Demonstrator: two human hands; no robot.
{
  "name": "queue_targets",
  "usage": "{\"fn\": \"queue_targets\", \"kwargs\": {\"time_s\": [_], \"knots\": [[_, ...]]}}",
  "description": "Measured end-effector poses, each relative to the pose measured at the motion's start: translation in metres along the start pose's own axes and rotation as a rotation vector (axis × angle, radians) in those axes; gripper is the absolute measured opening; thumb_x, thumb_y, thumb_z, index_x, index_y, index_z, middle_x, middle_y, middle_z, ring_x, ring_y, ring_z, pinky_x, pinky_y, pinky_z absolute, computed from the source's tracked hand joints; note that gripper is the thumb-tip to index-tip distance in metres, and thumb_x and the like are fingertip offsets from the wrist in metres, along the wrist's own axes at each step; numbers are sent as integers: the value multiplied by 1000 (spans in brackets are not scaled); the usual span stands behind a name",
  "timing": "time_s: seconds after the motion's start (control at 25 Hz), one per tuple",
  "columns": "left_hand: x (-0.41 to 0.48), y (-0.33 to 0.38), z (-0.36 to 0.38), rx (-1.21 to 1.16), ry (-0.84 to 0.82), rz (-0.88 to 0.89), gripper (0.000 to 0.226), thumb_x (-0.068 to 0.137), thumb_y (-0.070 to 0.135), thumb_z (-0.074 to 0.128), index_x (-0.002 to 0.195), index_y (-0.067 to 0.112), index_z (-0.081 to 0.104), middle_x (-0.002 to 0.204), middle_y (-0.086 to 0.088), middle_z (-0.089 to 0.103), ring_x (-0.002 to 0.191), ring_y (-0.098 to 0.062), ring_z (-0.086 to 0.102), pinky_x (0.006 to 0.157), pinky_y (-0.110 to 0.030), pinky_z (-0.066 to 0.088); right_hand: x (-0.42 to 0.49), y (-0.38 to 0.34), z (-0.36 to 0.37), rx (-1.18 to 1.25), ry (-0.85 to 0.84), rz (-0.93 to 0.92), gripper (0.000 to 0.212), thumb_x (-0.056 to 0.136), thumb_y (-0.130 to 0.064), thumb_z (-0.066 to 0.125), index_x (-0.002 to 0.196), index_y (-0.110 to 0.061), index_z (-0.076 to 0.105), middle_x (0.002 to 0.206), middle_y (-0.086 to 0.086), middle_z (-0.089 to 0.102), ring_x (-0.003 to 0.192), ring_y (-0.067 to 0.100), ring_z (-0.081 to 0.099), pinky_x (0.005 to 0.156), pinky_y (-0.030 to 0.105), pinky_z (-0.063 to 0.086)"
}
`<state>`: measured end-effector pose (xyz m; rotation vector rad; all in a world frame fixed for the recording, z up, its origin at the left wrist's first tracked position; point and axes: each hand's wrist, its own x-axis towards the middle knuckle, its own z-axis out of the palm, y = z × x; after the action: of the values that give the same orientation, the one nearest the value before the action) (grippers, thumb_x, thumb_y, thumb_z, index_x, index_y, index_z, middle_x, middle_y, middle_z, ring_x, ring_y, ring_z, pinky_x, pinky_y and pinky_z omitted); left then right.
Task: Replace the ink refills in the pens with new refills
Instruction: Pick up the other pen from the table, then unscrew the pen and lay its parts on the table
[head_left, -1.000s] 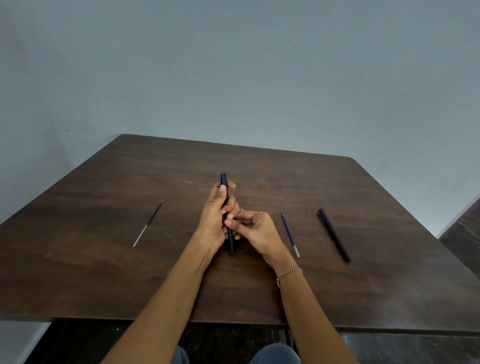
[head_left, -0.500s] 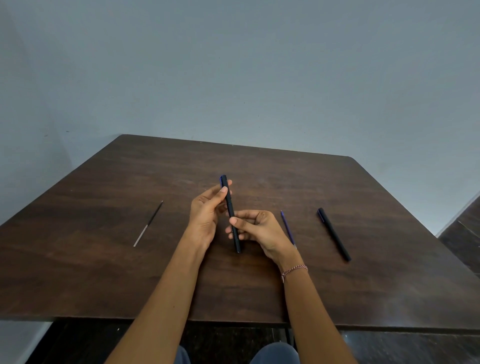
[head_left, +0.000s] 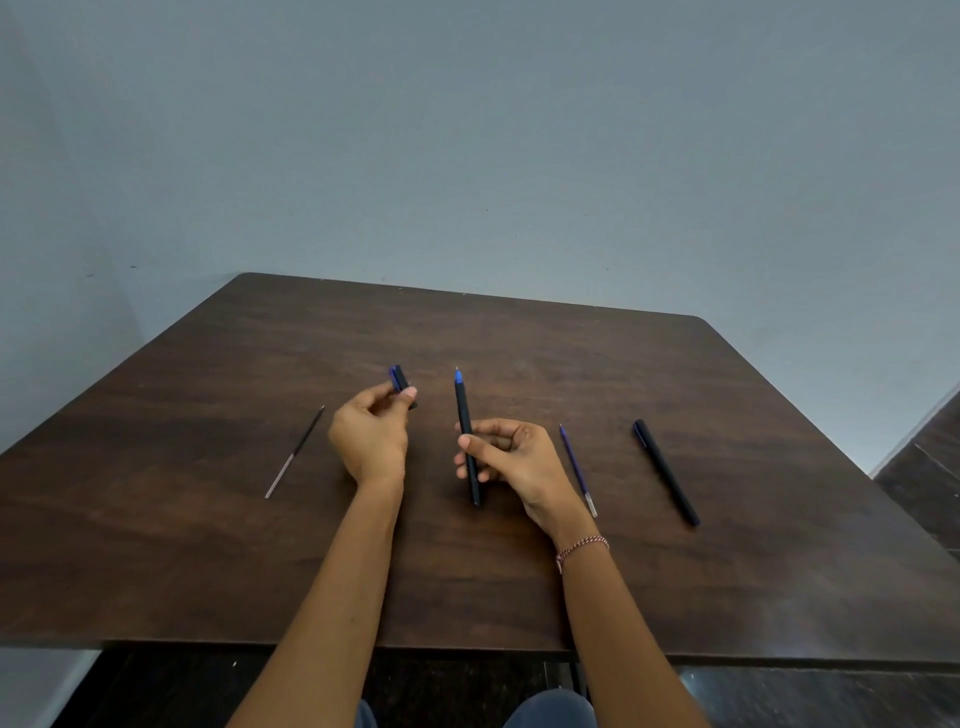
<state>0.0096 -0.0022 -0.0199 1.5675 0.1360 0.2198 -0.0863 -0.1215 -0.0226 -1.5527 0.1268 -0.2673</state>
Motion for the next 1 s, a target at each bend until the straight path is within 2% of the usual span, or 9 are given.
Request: {"fn": "queue_targets", "kwargs": {"time_s": [0.04,0.12,0.28,0.44,0.6,0.68,0.76,0.88,1.0], "knots": [[-3,0,1,179,1,95,26,75,17,77,100,12,71,91,-1,73,78,-7,64,73,-23,51,0,0,1,13,28,-10,14,85,-10,69,100,-10,70,72,5,74,63,13,70,53,16,51],[-9,1,1,367,-67,201,23,74,19,78,95,16,73,87,2,73,75,-4,60,68,-20,45,0,0,1,30,80,-19,20,85,-10,69,105,-4,67,73,5,74,63,15,71,52,17,51],[-13,4,0,570,-166,206,21,77,27,76,96,18,74,92,0,73,85,-12,65,65,-20,41,0,-1,0,40,128,-26,18,85,-12,70,102,-7,66,73,4,75,65,14,72,53,17,53],[-13,3,0,708,-214,237,22,82,34,70,98,19,74,94,0,73,88,-15,66,62,-23,44,0,1,1,61,118,-33,12,86,-12,69,98,-11,67,73,4,75,64,13,71,52,16,52],[-14,1,0,718,-205,297,21,81,39,70,91,20,74,87,3,72,83,-14,64,61,-26,44,0,2,0,73,72,-35,16,87,-13,68,102,-12,68,76,5,75,66,13,71,53,16,52],[-15,2,-2,603,-123,368,20,84,40,65,83,21,71,77,4,68,76,-14,63,62,-29,47,-1,2,-1,84,45,-38,17,86,-12,68,103,-11,68,78,6,75,66,14,71,54,16,52],[-16,5,-3,298,-92,405,18,90,31,58,78,23,69,68,7,65,67,-9,62,62,-27,50,-1,2,-1,80,20,-32,18,86,-13,68,104,-11,67,81,6,76,69,15,72,56,17,53],[-15,11,-2,-280,-398,180,18,94,15,53,92,18,71,82,0,74,79,-12,70,71,-24,56,-2,1,0,64,-3,-46,18,85,-12,69,103,-14,67,84,6,76,72,16,73,60,18,54],[-14,15,-3,-502,-755,-12,27,97,13,44,107,12,68,103,-11,73,103,-23,67,87,-33,54,-3,0,1,27,-14,-89,17,85,-13,70,102,-17,69,85,4,77,78,14,73,67,19,55]]}}
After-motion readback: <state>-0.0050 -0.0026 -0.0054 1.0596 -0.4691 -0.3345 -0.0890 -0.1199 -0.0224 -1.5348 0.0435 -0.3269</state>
